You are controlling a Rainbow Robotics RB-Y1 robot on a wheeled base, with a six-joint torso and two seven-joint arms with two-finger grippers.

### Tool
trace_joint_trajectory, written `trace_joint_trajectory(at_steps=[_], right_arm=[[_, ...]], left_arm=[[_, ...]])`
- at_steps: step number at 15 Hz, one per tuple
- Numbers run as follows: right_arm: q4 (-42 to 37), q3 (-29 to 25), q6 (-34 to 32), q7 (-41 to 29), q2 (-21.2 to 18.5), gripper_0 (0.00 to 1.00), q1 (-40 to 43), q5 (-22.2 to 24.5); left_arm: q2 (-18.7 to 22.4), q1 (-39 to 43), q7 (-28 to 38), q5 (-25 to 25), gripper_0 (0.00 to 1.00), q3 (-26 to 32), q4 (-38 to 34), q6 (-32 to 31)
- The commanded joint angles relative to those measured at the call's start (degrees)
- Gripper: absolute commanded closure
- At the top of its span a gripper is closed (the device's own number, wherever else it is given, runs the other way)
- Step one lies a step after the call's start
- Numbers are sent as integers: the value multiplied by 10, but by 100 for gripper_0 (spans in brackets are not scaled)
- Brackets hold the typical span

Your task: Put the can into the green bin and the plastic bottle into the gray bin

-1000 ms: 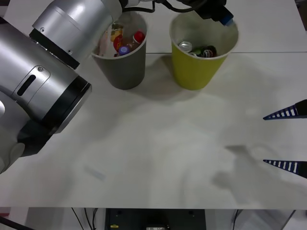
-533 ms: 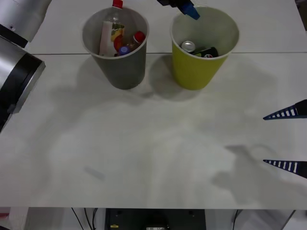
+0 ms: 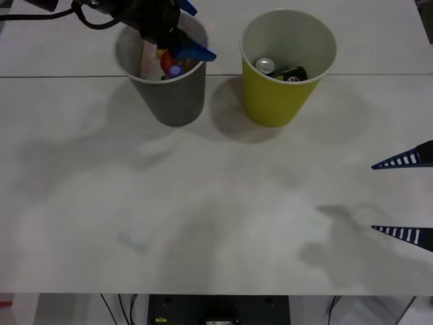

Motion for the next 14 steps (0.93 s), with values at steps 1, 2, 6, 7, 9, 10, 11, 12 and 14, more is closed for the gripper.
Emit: trace_joint_trajectory(at_steps=[1,2,6,7,9,10,11,12,14], right_arm=[[0,0,0,0,0,0,0,0],[0,0,0,0,0,0,0,0],[0,0,0,0,0,0,0,0],[0,0,0,0,0,0,0,0],[0,0,0,0,0,0,0,0],[0,0,0,0,0,0,0,0],[0,0,0,0,0,0,0,0],[0,0,0,0,0,0,0,0],[0,0,0,0,0,0,0,0]], left_arm=[[55,60,-3,40,0,23,-75,8],[82,89,-5,58,0,32,-109,16],[149,204,-55,117,0,88,-194,33],[158,234,-71,130,0,107,-208,36],[178,296,-115,161,0,144,-230,38],[187,331,-149,177,0,163,-241,38],[193,360,-177,185,0,179,-250,40],[200,397,-210,195,0,203,-259,40],[204,452,-265,200,0,232,-279,39]])
